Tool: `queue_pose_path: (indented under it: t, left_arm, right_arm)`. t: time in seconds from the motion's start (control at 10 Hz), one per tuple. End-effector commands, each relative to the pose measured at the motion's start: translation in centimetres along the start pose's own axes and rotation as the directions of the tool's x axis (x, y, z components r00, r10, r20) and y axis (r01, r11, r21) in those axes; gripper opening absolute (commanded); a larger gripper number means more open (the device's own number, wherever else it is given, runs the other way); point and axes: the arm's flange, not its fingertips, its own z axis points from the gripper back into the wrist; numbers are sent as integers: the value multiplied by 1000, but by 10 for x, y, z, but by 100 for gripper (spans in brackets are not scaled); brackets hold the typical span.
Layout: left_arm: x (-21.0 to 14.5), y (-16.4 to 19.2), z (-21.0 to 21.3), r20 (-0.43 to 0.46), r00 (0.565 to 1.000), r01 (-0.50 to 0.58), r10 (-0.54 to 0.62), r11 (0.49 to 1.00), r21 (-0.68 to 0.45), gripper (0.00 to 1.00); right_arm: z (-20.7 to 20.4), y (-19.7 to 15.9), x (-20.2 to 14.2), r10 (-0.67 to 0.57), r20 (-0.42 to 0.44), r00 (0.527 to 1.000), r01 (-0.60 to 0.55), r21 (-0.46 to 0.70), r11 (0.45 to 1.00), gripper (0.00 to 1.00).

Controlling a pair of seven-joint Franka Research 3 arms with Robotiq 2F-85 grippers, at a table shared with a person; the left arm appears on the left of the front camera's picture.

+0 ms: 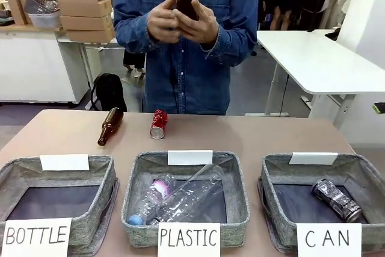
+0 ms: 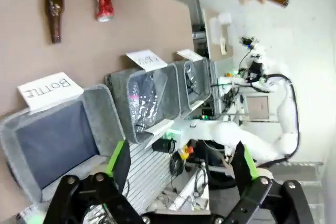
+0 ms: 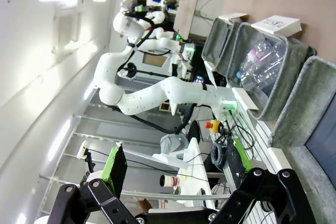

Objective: Sort the can waste into the basket.
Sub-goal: Pick up the can waste from the table and place it in the right Fabric basket.

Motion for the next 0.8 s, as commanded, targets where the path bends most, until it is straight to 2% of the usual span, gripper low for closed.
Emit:
queue_pose_path:
  t: [0.0,0.3,0.4,0.5,0.7]
  left_arm:
    - [24,9,-41,-88,996,-15,14,1000,-13,100]
    - [51,29,-89,-158,985,-70,64,997,-27,100]
    - [54,28,-93,-180,981,-74,68,997,-27,100]
    - [51,19,-79,-164,985,-63,58,998,-24,100]
    - [20,-5,0,-74,996,-41,40,999,-11,100]
  right_arm:
    - [3,2,-1,15,-14,1000,-15,-1,1000,100]
    - [3,2,-1,15,-14,1000,-15,-1,1000,100]
    - [3,2,-1,15,-14,1000,-15,-1,1000,100]
    - [3,2,-1,15,-14,1000,-15,-1,1000,100]
    - [3,2,-1,15,-14,1000,-15,-1,1000,100]
